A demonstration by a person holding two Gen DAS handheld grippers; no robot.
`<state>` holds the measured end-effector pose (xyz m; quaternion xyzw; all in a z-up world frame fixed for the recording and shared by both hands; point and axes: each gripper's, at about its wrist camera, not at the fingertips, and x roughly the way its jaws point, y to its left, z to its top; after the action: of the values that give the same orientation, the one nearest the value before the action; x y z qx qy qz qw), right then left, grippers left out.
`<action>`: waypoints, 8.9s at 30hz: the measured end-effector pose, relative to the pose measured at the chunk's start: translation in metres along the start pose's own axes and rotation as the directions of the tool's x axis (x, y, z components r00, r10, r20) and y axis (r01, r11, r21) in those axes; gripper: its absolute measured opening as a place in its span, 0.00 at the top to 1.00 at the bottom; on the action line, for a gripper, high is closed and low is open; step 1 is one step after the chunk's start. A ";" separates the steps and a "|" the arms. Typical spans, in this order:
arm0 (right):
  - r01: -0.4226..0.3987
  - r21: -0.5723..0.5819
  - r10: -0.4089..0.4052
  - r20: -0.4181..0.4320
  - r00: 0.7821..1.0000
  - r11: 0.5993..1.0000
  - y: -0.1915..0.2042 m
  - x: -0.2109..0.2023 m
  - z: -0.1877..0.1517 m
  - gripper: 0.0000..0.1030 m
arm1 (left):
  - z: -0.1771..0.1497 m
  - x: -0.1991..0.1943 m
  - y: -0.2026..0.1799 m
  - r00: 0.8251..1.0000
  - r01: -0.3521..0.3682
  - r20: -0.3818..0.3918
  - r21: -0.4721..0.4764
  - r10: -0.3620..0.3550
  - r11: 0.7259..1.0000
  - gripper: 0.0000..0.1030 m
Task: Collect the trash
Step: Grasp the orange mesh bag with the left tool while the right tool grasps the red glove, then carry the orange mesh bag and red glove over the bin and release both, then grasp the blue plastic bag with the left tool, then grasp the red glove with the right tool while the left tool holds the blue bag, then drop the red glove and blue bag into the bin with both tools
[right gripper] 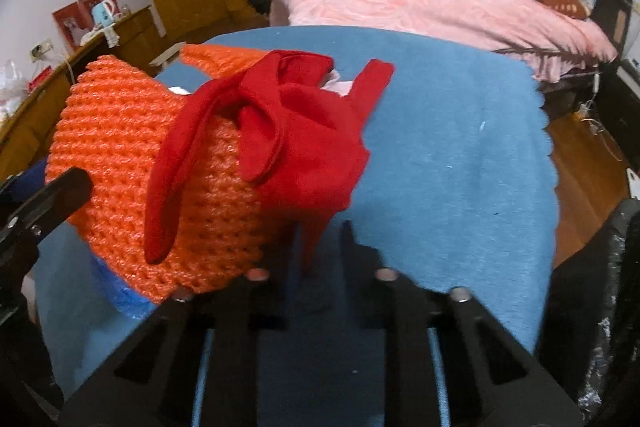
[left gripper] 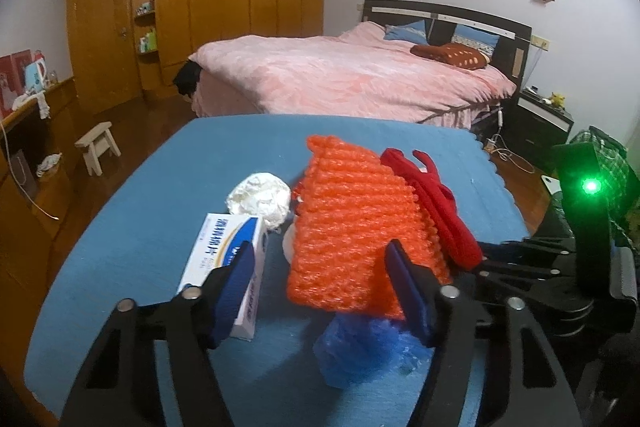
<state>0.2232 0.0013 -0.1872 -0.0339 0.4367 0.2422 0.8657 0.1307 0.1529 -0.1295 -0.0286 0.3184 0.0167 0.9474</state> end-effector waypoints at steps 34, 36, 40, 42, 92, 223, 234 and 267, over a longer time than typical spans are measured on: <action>-0.094 -0.001 0.094 0.102 0.990 0.996 0.005 -0.022 0.042 0.97 | 0.020 0.006 0.009 0.999 0.021 0.036 -0.035 -0.020 0.999 0.81; -0.092 -0.007 0.092 0.134 0.987 0.996 0.004 -0.038 0.044 0.97 | 0.023 0.001 0.010 0.999 0.021 0.046 -0.033 -0.020 0.999 0.82; -0.095 -0.005 0.095 0.185 0.978 0.995 -0.002 -0.067 0.048 0.97 | 0.029 -0.009 0.006 0.998 0.026 0.060 -0.029 -0.024 0.999 0.83; -0.101 0.001 0.099 0.202 0.974 0.995 -0.007 -0.078 0.051 0.97 | 0.032 -0.012 0.003 0.997 0.033 0.068 -0.020 -0.032 0.999 0.83; 0.319 0.374 -0.426 0.251 0.869 0.871 -0.214 -0.259 -0.074 0.50 | 0.046 -0.011 -0.267 0.890 0.443 -0.009 0.254 -0.456 0.860 0.45; 0.043 0.172 -0.057 0.078 0.995 0.984 -0.055 -0.044 -0.024 0.50 | 0.008 0.015 -0.064 0.993 0.112 -0.037 0.056 -0.110 0.992 0.67; 0.097 0.090 -0.098 0.006 0.995 0.991 -0.049 -0.008 -0.017 0.57 | 0.002 0.024 -0.053 0.994 0.103 -0.051 0.043 -0.101 0.994 0.67; 0.005 0.073 -0.030 0.338 0.941 0.997 -0.059 -0.166 0.041 0.94 | 0.061 -0.015 -0.087 0.988 0.141 0.060 0.059 -0.144 0.988 0.67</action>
<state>0.1967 -0.1040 -0.0432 0.0351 0.2892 0.2210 0.9307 0.1600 0.0702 -0.0680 -0.0248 0.2855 -0.0590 0.9563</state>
